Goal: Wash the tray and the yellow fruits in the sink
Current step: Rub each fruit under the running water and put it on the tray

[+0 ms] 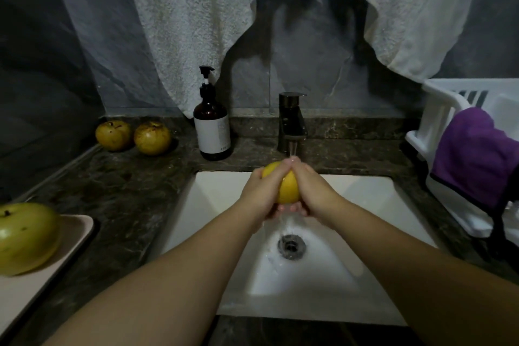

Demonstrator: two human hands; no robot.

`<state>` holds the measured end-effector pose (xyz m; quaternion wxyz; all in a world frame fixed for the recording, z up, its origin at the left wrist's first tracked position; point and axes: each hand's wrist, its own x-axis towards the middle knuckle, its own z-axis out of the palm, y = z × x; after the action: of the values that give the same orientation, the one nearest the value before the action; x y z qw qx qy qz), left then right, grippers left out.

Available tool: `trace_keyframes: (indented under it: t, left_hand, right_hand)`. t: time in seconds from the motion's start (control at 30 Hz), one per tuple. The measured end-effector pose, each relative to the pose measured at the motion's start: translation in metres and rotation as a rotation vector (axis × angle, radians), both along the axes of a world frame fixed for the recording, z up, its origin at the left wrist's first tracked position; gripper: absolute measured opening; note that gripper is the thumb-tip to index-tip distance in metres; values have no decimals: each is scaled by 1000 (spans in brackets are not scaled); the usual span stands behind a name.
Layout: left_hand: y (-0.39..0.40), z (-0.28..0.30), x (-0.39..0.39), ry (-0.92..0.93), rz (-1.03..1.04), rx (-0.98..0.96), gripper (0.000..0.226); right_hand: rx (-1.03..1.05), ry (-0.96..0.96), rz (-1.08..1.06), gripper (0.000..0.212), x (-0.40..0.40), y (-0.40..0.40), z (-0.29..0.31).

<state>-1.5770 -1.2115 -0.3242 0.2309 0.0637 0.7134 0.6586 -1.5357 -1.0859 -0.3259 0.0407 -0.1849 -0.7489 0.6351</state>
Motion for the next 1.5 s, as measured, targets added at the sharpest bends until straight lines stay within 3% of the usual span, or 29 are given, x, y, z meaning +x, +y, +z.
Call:
trace_keyframes:
  t: [0.07, 0.2, 0.23, 0.37, 0.43, 0.57, 0.6, 0.67, 0.73, 0.8, 0.93, 1.0, 1.1, 1.13, 1.23, 1.27, 1.3, 1.4, 1.43, 1.5]
  left_hand:
    - [5, -3, 0, 99, 65, 2, 59]
    - [-1, 8, 5, -304, -88, 174, 71]
    - [-1, 8, 5, -332, -70, 171, 74]
    - [9, 1, 6, 60, 111, 51, 56]
    - [9, -1, 6, 131, 127, 32, 51]
    - [-1, 6, 6, -316, -77, 154, 68]
    - [-3, 6, 6, -357, -112, 162, 69]
    - [1, 3, 6, -257, -71, 160, 67]
    - [8, -2, 2, 35, 64, 39, 63]
    - [10, -3, 2, 182, 118, -69, 61]
    - [-1, 6, 5, -265, -77, 23, 78]
    - [1, 4, 4, -220, -69, 47, 74]
    - [12, -5, 1, 155, 85, -42, 50]
    - [13, -5, 2, 178, 95, -53, 47]
    - [7, 2, 4, -153, -7, 91, 60]
    - [5, 5, 4, -189, -28, 86, 66]
    - [5, 3, 4, -138, -26, 49, 68]
    - [13, -5, 4, 329, 58, -164, 62]
    - [14, -5, 5, 349, 47, -181, 62]
    - [16, -1, 5, 127, -8, -74, 61]
  right_hand:
    - [-115, -93, -43, 53, -3, -3, 2]
    - [429, 245, 31, 37, 1, 6, 0]
    - [454, 282, 53, 37, 2, 7, 2]
    - [31, 24, -34, 42, 0, -5, 14]
    - [7, -57, -51, 47, -1, -8, 16]
    - [484, 184, 6, 37, 6, 1, 6]
    - [538, 220, 36, 34, 8, 3, 5]
    - [434, 172, 37, 34, 7, 2, 6]
    - [164, 4, -21, 40, 2, -4, 10]
    - [66, -68, -55, 43, 0, -7, 13]
    - [541, 218, 51, 29, 5, 8, 2]
    - [452, 217, 86, 26, 7, 10, 1]
    - [-56, -49, -59, 41, 3, 1, 6]
    - [-120, -89, -78, 44, 2, -1, 6]
    - [235, 88, -69, 35, 0, 2, 2]
    - [296, 141, -55, 31, 1, 5, 1]
    - [257, 131, -14, 33, 3, 8, -2]
    - [-188, -107, 9, 60, 9, 11, 2]
    - [-226, -133, 5, 64, 9, 14, 1]
    - [-80, -66, 9, 52, 5, 20, -1]
